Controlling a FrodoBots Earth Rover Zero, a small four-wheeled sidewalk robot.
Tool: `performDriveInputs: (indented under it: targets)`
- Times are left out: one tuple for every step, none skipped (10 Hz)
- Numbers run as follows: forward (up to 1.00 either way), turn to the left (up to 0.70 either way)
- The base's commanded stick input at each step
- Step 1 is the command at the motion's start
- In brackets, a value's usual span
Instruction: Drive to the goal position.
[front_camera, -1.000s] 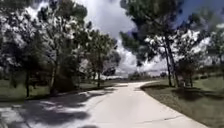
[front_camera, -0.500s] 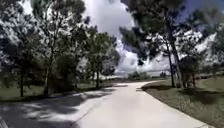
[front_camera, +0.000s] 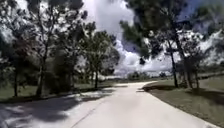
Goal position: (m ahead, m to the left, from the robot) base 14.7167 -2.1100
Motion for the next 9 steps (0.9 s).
performDriveInputs:
  targets:
    - [0.85, 0.0]
    - [0.85, -0.34]
    - [0.85, -0.18]
    - [0.85, -0.07]
    - [0.85, 0.0]
    - [0.85, 0.0]
    - [0.85, 0.0]
    - [0.85, 0.0]
    - [0.85, 0.0]
